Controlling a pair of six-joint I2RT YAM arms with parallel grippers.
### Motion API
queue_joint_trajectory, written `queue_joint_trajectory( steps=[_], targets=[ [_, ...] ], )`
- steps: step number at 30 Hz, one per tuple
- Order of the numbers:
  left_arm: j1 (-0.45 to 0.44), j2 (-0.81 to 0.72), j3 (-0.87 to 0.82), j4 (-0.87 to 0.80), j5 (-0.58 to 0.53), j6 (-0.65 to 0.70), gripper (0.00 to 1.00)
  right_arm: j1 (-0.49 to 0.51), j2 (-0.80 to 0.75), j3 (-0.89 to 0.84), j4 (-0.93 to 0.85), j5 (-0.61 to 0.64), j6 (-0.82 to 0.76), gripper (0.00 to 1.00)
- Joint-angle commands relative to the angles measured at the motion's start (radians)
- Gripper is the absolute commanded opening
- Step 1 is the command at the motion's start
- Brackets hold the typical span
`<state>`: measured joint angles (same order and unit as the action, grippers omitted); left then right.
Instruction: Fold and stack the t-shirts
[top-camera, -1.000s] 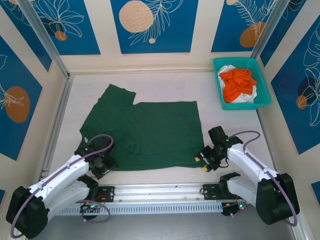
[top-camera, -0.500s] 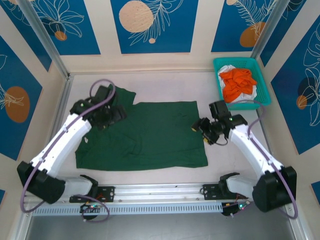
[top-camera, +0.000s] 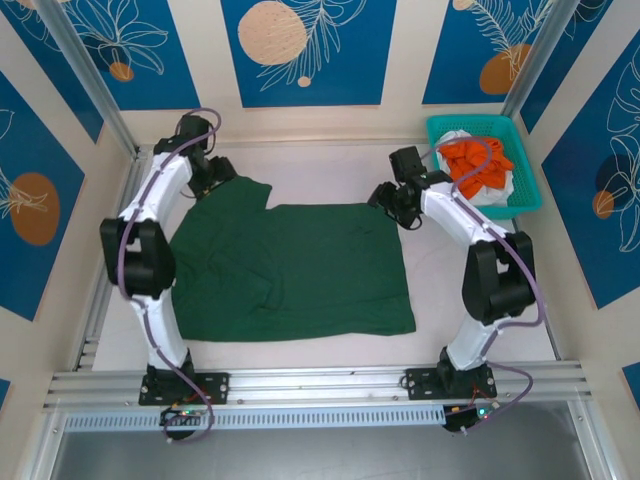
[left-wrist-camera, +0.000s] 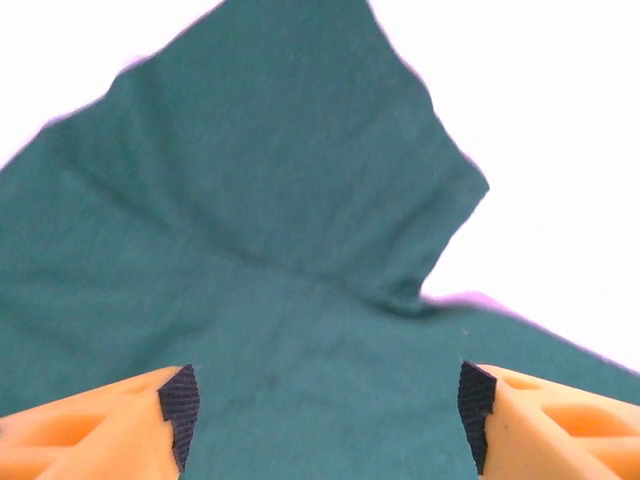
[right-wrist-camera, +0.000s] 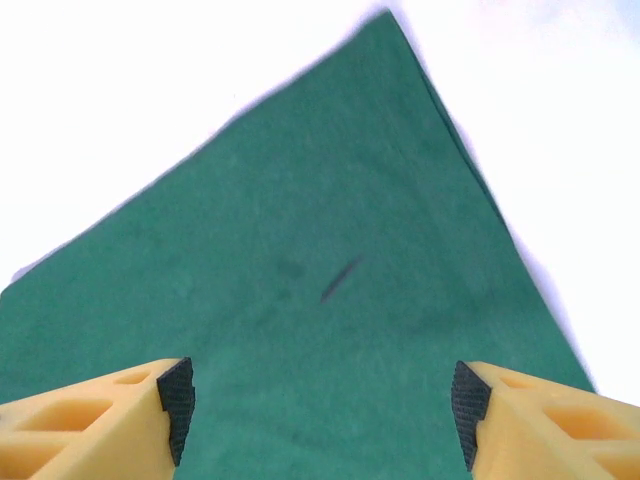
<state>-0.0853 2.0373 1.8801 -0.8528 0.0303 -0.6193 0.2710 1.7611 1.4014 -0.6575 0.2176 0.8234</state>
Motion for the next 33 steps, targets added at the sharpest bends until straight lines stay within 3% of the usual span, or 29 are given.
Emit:
queue_joint_trajectory(
  steps=[1,8,10,13,24,33],
  targets=[
    [0.022,0.142,0.179,-0.010,0.035,0.060,0.68,-0.005,0.071,0.090,0.006,0.029,-0.080,0.71],
    [0.039,0.497,0.629,-0.095,-0.042,0.111,0.67,-0.029,0.149,0.117,0.132,0.007,-0.178,0.70],
    [0.044,0.580,0.742,-0.114,-0.051,0.113,0.67,-0.049,0.172,0.127,0.148,-0.076,-0.220,0.68],
    [0.047,0.608,0.755,-0.042,-0.043,0.118,0.65,-0.083,0.173,0.099,0.226,-0.215,-0.265,0.64],
    [0.050,0.696,0.764,0.075,-0.102,0.205,0.64,-0.105,0.302,0.231,0.197,-0.167,-0.233,0.62],
    [0.062,0.710,0.767,0.129,-0.124,0.299,0.65,-0.104,0.330,0.227,0.219,-0.182,-0.180,0.60]
  ],
)
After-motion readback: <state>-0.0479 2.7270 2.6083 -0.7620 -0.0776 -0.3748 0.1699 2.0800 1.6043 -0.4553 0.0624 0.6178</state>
